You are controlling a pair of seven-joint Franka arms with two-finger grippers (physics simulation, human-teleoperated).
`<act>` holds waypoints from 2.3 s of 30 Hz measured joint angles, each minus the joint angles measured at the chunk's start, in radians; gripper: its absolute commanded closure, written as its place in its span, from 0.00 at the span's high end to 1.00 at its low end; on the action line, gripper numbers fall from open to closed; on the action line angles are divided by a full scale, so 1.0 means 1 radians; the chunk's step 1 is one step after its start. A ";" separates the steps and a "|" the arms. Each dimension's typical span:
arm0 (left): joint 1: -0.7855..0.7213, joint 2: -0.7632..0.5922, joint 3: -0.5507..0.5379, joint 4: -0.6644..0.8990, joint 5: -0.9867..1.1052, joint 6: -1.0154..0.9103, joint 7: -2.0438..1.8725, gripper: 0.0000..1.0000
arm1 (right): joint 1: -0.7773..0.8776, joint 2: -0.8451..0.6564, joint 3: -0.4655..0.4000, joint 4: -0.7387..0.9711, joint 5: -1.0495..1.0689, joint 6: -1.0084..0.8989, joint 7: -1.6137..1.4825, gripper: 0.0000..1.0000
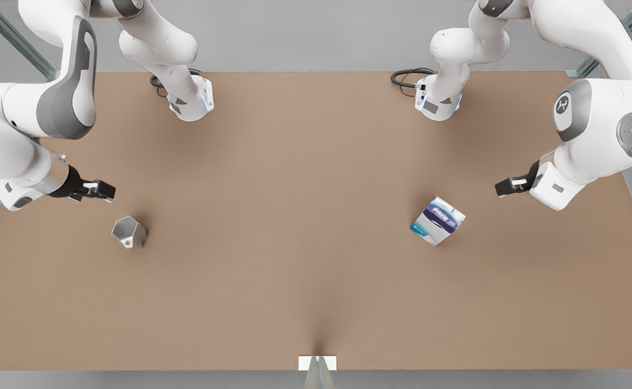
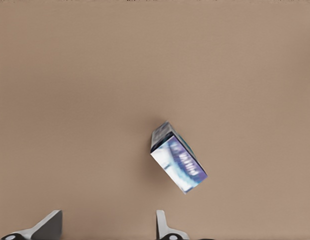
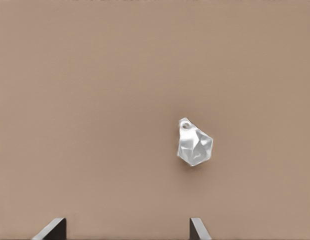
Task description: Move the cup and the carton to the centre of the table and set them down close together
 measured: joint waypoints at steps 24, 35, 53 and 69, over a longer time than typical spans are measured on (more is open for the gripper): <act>-0.003 -0.006 -0.001 -0.088 -0.005 0.007 -0.011 1.00 | -0.002 -0.071 -0.002 -0.605 -0.009 0.697 -0.023 1.00; -0.010 -0.040 0.002 -0.105 -0.003 0.029 -0.009 1.00 | 0.002 -0.044 -0.030 -0.661 -0.006 0.824 -0.043 1.00; -0.011 -0.040 0.003 -0.171 0.003 0.016 -0.011 1.00 | 0.024 0.057 -0.061 -0.661 0.005 0.849 -0.102 1.00; -0.017 -0.039 0.003 -0.184 0.007 0.018 -0.007 1.00 | 0.061 0.148 -0.145 -0.651 -0.014 0.854 -0.099 1.00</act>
